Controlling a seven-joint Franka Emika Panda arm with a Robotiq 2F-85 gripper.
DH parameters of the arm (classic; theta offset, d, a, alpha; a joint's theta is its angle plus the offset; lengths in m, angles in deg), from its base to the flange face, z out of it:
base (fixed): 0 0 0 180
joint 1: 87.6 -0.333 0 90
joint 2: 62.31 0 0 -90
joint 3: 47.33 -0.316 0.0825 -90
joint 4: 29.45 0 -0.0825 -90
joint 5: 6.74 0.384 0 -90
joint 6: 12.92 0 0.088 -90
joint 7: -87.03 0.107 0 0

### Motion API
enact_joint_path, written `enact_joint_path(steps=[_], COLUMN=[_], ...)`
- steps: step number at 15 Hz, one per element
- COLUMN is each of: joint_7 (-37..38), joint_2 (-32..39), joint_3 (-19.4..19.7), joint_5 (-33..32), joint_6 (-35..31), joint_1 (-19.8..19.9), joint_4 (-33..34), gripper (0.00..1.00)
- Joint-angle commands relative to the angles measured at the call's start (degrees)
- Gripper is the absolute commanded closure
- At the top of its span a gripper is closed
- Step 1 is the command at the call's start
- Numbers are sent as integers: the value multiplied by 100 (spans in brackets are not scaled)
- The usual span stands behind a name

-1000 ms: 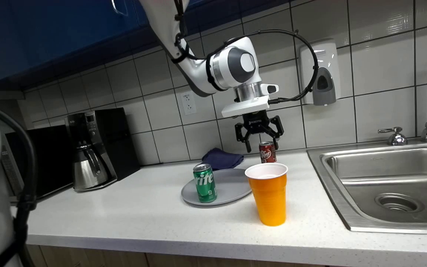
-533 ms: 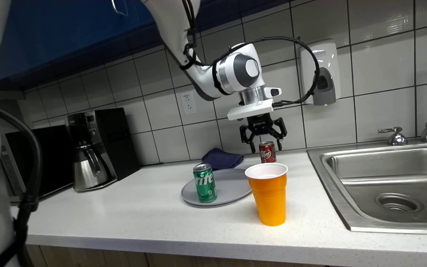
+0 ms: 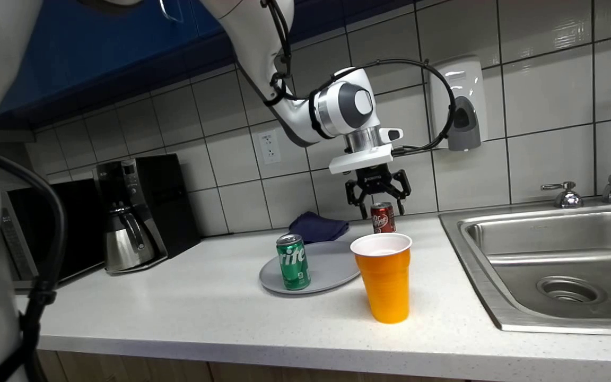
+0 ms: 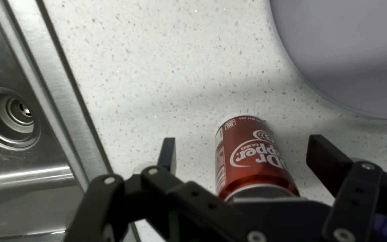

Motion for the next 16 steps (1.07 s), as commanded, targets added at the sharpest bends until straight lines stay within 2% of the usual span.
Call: enact_joint_path(steps=[1, 16], joint_7=[-26, -124], joint_2=[198, 762], joint_3=[-194, -337], joint_5=[25, 111], joint_6=[300, 594], joint_1=[169, 338], joint_4=[410, 1218], gripper=[0, 0])
